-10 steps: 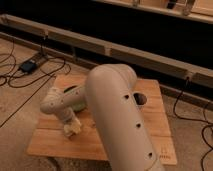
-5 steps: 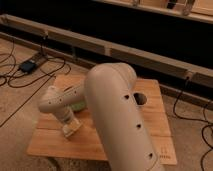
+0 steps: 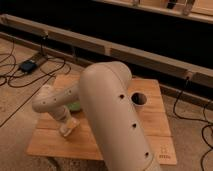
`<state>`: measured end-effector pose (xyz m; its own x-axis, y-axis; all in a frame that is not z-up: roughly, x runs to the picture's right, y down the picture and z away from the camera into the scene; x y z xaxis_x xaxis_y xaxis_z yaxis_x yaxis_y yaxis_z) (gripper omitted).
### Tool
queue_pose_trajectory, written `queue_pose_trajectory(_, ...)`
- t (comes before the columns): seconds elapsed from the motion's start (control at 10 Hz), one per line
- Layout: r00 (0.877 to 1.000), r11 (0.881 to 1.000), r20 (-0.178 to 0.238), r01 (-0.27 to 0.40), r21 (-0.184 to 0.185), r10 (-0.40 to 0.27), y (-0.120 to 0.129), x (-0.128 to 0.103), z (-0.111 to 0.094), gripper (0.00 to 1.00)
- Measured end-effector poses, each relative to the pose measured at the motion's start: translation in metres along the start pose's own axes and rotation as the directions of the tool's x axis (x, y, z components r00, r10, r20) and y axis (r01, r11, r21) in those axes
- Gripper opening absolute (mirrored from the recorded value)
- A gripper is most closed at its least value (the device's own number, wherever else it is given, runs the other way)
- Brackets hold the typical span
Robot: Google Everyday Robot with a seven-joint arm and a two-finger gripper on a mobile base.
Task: Place the white sponge in the ceramic bowl
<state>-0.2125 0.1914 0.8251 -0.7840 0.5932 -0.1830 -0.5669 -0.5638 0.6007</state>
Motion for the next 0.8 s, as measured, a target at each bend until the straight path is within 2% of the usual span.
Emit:
queue_pose_trajectory(0.5,0.997,0.998,0.071,0.014,-0.059,-0.010,0.004,-0.006,-0.060,0.00)
queue_pose_trajectory(0.7,0.995,0.998,0.099,-0.008,-0.060,0.014,0.002,-0.015,-0.084,0.00)
queue_pose_trajectory(0.8,0.993,0.999,0.113,-0.025,-0.048,0.030,0.005,-0.022,-0.091,0.00)
